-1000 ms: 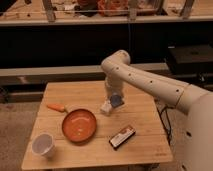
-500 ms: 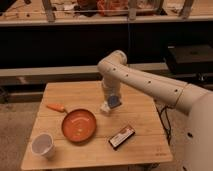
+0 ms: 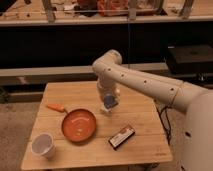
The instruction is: Place the white sponge in the ceramic bowl
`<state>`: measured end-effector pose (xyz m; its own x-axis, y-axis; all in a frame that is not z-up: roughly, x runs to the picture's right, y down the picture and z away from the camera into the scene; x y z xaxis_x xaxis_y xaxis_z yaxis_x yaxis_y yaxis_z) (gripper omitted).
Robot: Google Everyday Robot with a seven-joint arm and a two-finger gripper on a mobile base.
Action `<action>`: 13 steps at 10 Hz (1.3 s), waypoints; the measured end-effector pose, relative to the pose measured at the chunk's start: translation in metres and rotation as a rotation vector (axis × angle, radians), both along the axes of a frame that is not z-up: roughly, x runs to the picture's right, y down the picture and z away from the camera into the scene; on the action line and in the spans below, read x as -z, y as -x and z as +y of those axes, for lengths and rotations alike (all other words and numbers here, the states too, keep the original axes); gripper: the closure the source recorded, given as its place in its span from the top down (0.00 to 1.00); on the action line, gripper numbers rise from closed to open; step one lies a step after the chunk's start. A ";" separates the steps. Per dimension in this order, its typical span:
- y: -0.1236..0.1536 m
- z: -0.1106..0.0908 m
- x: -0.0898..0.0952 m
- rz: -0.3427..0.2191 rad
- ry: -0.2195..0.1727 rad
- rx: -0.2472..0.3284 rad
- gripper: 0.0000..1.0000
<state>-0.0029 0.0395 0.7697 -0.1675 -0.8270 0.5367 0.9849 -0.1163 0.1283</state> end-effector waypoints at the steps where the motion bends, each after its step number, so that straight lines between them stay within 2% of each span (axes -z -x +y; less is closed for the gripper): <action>1: 0.004 0.000 0.001 -0.006 0.001 0.002 0.00; 4: 0.013 0.000 0.003 -0.025 0.000 0.016 0.00; 7: 0.043 0.002 0.005 -0.070 0.000 0.037 0.00; 10: 0.052 0.003 0.006 -0.090 -0.006 0.052 0.00; 13: 0.072 0.008 0.007 -0.123 -0.007 0.081 0.00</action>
<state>-0.0748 0.0476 0.7628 -0.2985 -0.8115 0.5023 0.9490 -0.1965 0.2465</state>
